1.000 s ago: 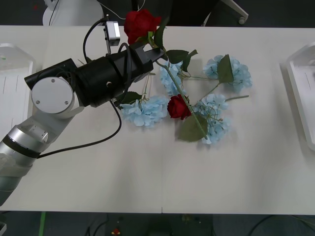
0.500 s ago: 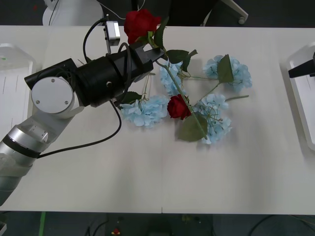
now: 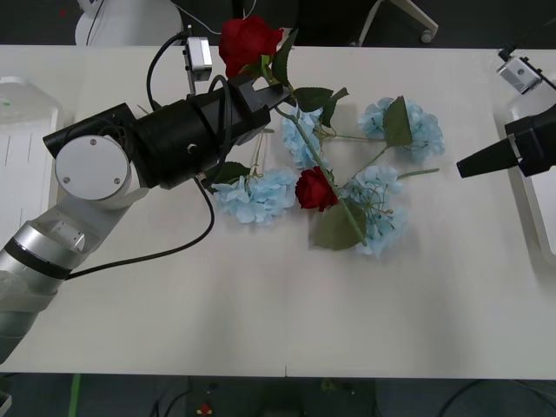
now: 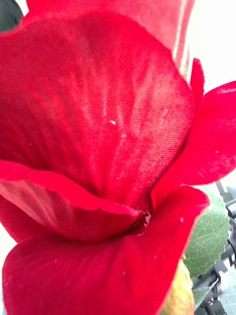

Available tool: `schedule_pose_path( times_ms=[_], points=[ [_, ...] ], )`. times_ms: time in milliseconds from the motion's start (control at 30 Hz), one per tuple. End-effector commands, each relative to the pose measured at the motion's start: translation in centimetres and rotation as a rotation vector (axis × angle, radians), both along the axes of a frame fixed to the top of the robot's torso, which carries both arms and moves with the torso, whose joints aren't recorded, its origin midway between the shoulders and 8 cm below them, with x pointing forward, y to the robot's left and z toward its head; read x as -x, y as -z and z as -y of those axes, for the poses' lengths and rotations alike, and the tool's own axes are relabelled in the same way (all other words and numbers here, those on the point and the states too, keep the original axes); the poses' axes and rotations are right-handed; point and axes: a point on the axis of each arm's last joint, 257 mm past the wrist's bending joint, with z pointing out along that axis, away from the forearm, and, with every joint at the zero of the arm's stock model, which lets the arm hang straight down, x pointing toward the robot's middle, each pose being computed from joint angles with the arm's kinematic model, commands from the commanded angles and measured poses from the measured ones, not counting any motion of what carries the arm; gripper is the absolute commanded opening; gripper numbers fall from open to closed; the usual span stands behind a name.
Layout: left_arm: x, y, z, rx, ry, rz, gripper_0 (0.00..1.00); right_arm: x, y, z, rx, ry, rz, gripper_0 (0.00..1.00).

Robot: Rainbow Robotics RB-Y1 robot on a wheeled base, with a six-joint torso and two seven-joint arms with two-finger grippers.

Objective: Put the red flowers into the right box and the blue flowers into the left box

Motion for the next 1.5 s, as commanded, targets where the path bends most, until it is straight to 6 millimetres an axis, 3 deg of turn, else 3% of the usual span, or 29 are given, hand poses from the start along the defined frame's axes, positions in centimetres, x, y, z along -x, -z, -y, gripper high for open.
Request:
schedule_pose_path(
  times_ms=[33, 567, 867, 933, 1067, 1133, 1167, 1500],
  points=[
    [0.1, -4.1, 0.2, 0.013, 0.012, 0.086, 0.0, 1.4, -0.6, -4.3, -0.08, -0.042, -0.029, 0.97],
    [0.2, -3.6, 0.2, 0.0, 0.016, 0.08, 0.0, 2.1, 2.4, -16.5, -0.205, -0.145, -0.029, 0.96],
    [0.1, -3.6, 0.1, 0.0, 0.016, 0.08, 0.0, 3.1, 3.2, -19.2, -0.219, -0.168, -0.069, 0.95],
    [0.2, -3.6, 0.2, 0.002, 0.017, 0.079, 0.0, 3.2, 3.3, -19.6, -0.226, -0.167, -0.075, 0.9],
    [0.2, -3.6, 0.2, 0.002, 0.017, 0.079, 0.0, 3.4, 3.1, -20.3, -0.245, -0.166, -0.089, 0.48],
    [0.1, -3.6, 0.1, -0.001, 0.016, 0.081, 0.0, 3.3, 3.0, -20.6, -0.256, -0.143, -0.115, 0.1],
    [0.2, -3.5, 0.2, 0.001, 0.016, 0.079, 0.0, 3.3, 3.0, -20.8, -0.259, -0.139, -0.123, 0.02],
    [0.1, -3.6, 0.0, 0.001, 0.013, 0.081, 0.0, 3.2, 2.4, -21.2, -0.273, -0.12, -0.146, 0.0]
  ],
)
